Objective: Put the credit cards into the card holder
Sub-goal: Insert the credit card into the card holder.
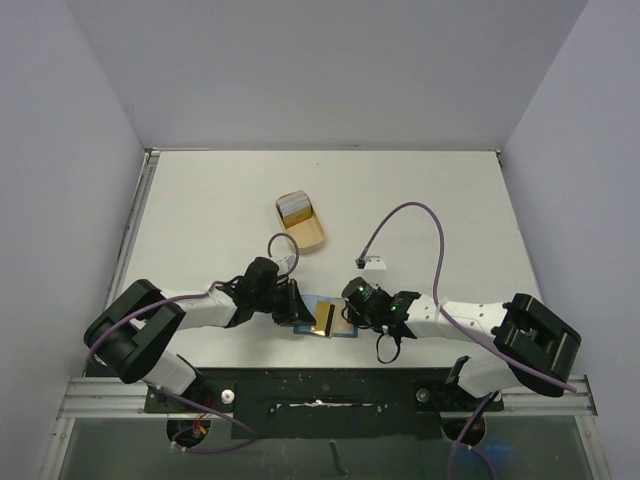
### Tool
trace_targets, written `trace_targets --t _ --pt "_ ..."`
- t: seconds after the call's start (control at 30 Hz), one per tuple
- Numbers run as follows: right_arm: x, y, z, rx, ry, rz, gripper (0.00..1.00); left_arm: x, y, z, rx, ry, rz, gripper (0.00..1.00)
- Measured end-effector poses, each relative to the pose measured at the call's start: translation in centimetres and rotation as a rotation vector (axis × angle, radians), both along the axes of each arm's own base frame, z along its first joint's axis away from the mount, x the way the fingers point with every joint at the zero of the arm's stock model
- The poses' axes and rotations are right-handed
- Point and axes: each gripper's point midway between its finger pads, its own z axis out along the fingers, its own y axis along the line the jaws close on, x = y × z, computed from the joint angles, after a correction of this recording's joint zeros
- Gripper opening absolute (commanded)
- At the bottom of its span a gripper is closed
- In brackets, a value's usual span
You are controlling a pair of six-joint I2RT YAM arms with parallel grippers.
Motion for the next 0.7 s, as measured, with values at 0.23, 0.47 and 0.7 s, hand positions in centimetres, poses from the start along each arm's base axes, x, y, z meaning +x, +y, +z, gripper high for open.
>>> trace_targets --t 0.23,0.47,0.7 --pt "-0.01 0.0 0.0 0.01 0.0 -0.012 0.24 0.32 0.27 -0.25 0.025 -0.006 0.028 0.0" --pt "-0.07 -0.06 0.02 0.019 -0.002 -0.02 0.24 0.61 0.7 0.11 0.04 -0.026 0.057 0.0" --pt "-0.16 -0.06 0.0 0.017 -0.005 -0.02 0.24 0.55 0.81 -0.08 0.052 -0.02 0.071 0.0"
